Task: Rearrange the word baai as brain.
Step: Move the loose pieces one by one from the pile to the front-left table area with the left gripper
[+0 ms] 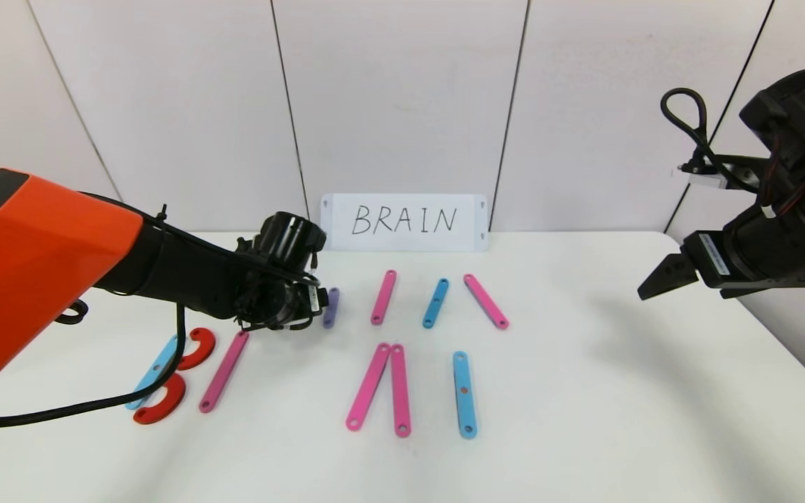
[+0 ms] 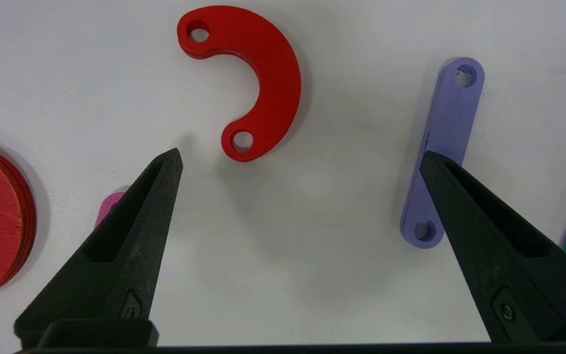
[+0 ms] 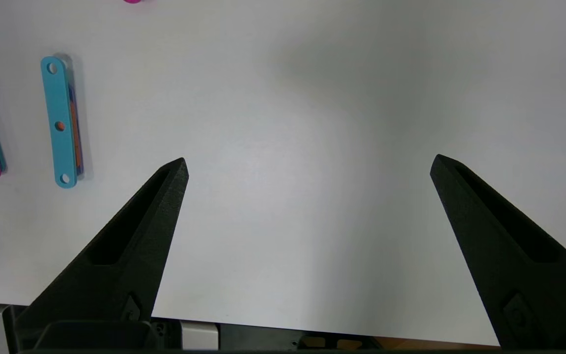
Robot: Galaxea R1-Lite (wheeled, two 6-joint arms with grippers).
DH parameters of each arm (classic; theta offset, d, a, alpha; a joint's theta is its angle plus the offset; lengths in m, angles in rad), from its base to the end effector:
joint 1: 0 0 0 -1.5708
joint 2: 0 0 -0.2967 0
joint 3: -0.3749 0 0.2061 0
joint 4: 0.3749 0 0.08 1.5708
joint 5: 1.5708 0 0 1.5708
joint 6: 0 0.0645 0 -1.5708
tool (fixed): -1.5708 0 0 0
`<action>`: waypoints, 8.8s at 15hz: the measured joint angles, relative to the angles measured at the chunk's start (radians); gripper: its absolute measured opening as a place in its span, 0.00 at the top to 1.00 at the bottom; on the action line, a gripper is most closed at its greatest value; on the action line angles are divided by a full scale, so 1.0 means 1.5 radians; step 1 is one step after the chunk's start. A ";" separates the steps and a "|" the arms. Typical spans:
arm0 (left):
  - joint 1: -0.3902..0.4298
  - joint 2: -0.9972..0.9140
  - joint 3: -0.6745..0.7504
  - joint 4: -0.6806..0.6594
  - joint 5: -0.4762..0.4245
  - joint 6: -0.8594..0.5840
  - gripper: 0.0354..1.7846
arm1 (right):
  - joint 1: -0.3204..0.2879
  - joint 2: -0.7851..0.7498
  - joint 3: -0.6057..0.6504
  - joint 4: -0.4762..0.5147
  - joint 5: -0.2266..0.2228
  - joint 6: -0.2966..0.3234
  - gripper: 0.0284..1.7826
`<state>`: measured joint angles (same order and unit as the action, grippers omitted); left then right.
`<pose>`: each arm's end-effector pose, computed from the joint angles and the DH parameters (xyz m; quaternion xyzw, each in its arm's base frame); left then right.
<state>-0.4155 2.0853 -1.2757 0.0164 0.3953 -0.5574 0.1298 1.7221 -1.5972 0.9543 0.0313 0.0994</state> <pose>0.4012 -0.1498 0.0689 -0.0998 0.3571 0.0926 0.9241 0.3097 0.0425 0.2169 0.0172 0.5160 0.0434 0.8553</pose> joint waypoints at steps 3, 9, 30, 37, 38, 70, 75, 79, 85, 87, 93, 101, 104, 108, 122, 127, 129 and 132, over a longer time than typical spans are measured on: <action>-0.002 0.007 -0.003 -0.004 0.006 -0.002 0.06 | 0.001 0.000 0.000 0.000 0.000 0.000 0.03; 0.011 0.019 -0.021 -0.007 0.006 -0.003 0.06 | 0.008 0.000 0.005 0.000 0.000 0.000 0.03; 0.031 0.072 -0.079 0.011 0.043 -0.012 0.06 | 0.012 0.003 0.011 -0.010 0.000 -0.002 0.03; 0.017 0.071 -0.075 0.017 0.048 -0.011 0.06 | 0.012 0.003 0.011 -0.010 0.000 -0.002 0.03; 0.016 0.070 -0.074 0.017 0.048 -0.010 0.06 | 0.012 0.003 0.011 -0.010 0.000 -0.002 0.03; 0.010 0.068 -0.065 0.010 0.049 0.000 0.86 | 0.012 0.003 0.011 -0.010 -0.005 -0.002 0.03; -0.010 0.037 -0.015 0.010 0.048 0.035 0.86 | 0.012 0.002 0.011 -0.011 -0.005 -0.002 0.03; -0.013 -0.019 0.064 -0.002 0.028 0.125 0.86 | 0.011 0.002 0.011 -0.013 -0.005 -0.002 0.03; -0.022 -0.079 0.197 -0.102 0.003 0.232 0.86 | 0.011 -0.001 0.012 -0.013 -0.005 -0.002 0.03; -0.023 -0.099 0.246 -0.137 -0.012 0.269 0.86 | 0.012 -0.002 0.014 -0.013 -0.005 -0.002 0.03; -0.009 -0.145 0.343 -0.219 -0.071 0.395 0.86 | 0.013 -0.004 0.015 -0.014 -0.005 -0.002 0.03; 0.017 -0.160 0.372 -0.243 -0.127 0.457 0.86 | 0.020 -0.004 0.019 -0.014 -0.010 -0.002 0.03; 0.019 -0.155 0.391 -0.286 -0.140 0.490 0.86 | 0.022 -0.004 0.021 -0.015 -0.018 -0.002 0.03; 0.027 -0.149 0.402 -0.302 -0.140 0.510 0.86 | 0.024 -0.004 0.021 -0.015 -0.018 -0.002 0.03; 0.044 -0.140 0.415 -0.318 -0.175 0.537 0.86 | 0.025 -0.004 0.021 -0.015 -0.019 -0.002 0.03; 0.040 -0.133 0.428 -0.358 -0.175 0.541 0.86 | 0.025 -0.004 0.021 -0.015 -0.019 -0.002 0.03; 0.041 -0.133 0.430 -0.359 -0.176 0.549 0.86 | 0.025 -0.004 0.021 -0.015 -0.019 -0.002 0.03; 0.043 -0.133 0.431 -0.359 -0.175 0.550 0.86 | 0.025 -0.003 0.021 -0.015 -0.019 -0.002 0.03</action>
<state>-0.3506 1.8857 -0.6291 -0.5223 0.1332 0.2670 0.1668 1.7170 -1.5657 0.9321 0.0028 0.0962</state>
